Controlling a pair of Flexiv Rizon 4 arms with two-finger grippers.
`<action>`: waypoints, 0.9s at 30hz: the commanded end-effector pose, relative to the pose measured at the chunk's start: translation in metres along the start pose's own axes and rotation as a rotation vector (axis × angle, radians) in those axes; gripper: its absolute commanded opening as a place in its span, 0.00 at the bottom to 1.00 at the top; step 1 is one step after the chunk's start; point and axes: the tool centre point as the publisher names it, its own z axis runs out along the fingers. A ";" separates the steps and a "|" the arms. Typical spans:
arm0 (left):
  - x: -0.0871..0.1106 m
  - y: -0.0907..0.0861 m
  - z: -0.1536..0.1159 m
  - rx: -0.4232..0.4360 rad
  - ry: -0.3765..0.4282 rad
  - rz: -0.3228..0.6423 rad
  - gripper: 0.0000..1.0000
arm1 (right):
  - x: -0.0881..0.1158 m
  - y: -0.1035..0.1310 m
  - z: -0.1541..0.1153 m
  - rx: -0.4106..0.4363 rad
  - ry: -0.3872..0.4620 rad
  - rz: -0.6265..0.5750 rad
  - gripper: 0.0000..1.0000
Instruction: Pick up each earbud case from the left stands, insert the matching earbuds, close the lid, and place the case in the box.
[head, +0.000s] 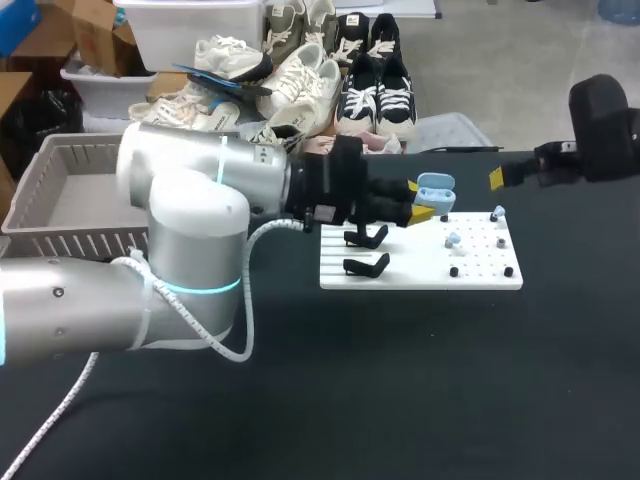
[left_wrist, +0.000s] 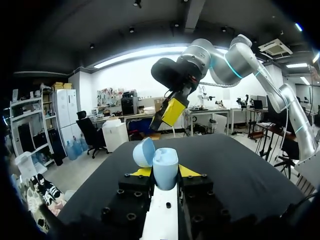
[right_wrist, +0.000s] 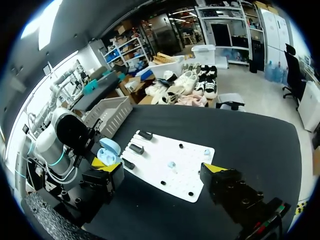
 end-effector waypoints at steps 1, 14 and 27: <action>0.001 -0.004 -0.015 -0.001 -0.124 -0.011 0.00 | 0.006 0.008 -0.007 0.128 -0.001 0.019 1.00; 0.020 0.017 -0.018 0.043 -0.136 -0.051 0.00 | 0.021 0.020 -0.016 0.180 -0.016 0.078 1.00; 0.029 0.021 -0.015 0.018 -0.105 -0.038 0.00 | 0.024 0.019 -0.017 0.193 -0.017 0.094 1.00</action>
